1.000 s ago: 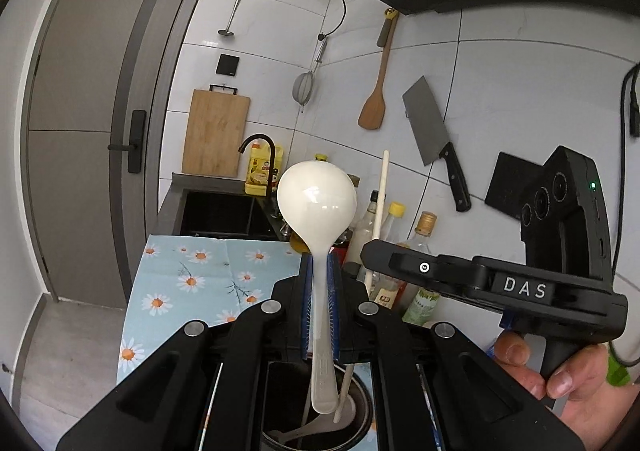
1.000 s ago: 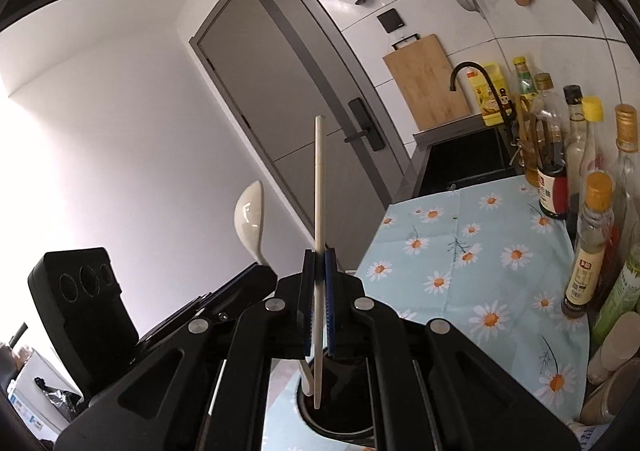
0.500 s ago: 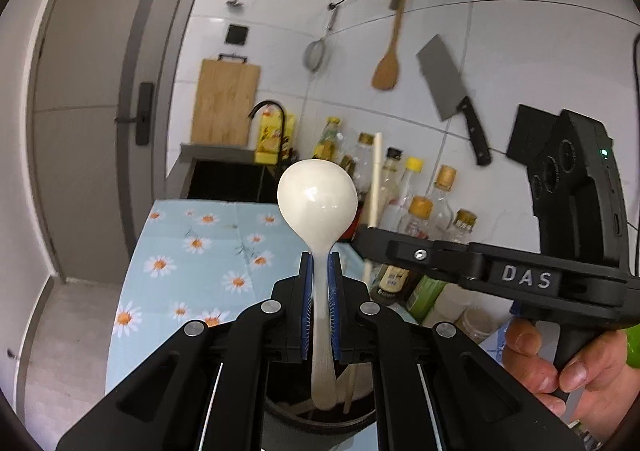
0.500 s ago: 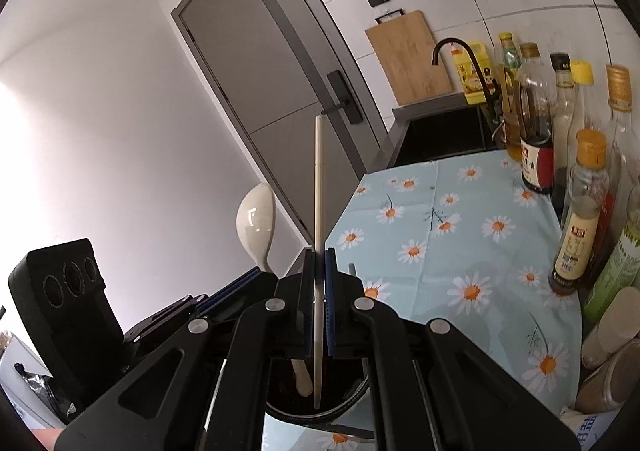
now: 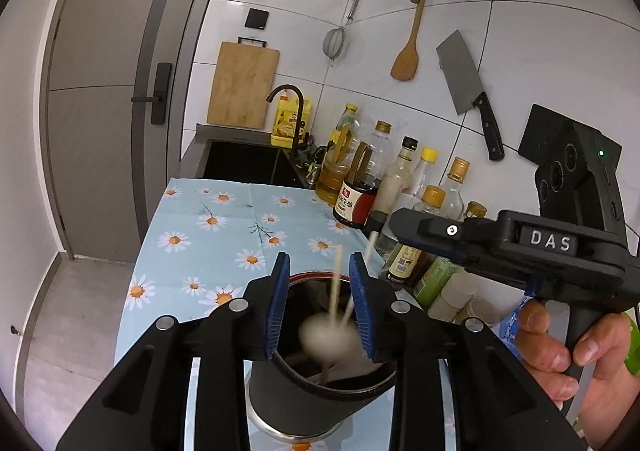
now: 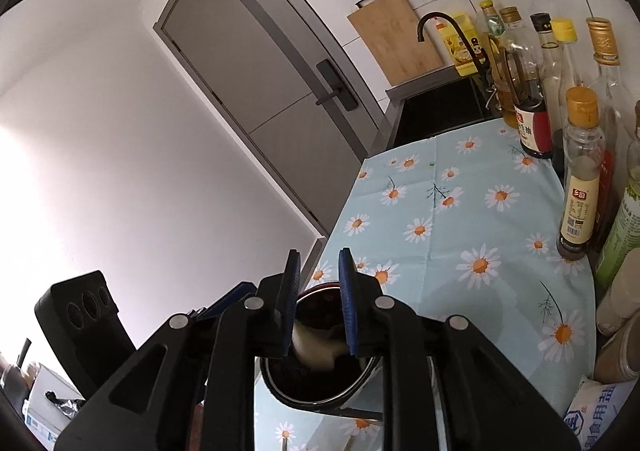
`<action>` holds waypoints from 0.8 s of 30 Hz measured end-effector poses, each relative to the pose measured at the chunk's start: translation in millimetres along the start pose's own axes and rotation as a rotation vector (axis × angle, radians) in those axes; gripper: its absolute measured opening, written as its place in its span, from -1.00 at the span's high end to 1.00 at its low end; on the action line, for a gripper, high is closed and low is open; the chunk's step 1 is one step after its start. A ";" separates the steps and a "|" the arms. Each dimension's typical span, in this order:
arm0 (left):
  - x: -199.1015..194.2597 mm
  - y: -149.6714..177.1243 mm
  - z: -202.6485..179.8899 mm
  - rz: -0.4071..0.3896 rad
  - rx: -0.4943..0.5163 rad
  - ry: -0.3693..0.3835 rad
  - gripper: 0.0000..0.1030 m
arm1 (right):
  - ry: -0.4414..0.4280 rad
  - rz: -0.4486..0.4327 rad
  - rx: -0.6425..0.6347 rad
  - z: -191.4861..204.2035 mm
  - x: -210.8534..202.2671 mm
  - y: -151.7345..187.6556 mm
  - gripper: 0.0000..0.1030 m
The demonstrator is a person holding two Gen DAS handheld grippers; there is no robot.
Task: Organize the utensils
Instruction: 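Lower the cream spoon into the holder and open the left tool while the right tool releases the chopstick, then move both tools down to the remaining utensils beside the black holder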
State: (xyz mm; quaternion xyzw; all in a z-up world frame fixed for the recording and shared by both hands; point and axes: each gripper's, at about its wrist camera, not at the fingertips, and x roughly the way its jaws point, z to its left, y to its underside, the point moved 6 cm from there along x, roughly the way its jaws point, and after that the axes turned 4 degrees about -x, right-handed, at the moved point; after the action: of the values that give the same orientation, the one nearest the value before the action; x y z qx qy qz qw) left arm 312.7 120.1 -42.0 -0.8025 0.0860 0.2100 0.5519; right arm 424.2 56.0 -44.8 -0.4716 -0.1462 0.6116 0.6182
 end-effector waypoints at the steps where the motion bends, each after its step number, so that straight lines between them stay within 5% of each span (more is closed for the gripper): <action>1: -2.2 0.0 0.1 -0.001 -0.001 -0.002 0.43 | 0.000 -0.002 -0.003 1.1 -2.0 -1.2 0.57; 13: -33.5 13.3 -1.8 0.054 -0.009 -0.010 0.30 | -0.009 -0.040 -0.055 30.5 -39.1 2.7 0.34; 24: -75.1 68.5 20.2 0.160 -0.118 -0.089 0.14 | 0.066 0.005 -0.079 21.7 -57.3 54.0 0.32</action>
State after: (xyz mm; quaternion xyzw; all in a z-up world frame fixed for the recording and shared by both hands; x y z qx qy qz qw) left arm 215.1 105.9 -73.8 -0.8140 0.1128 0.2938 0.4882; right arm 362.4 3.1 -52.1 -0.5159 -0.1483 0.5910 0.6021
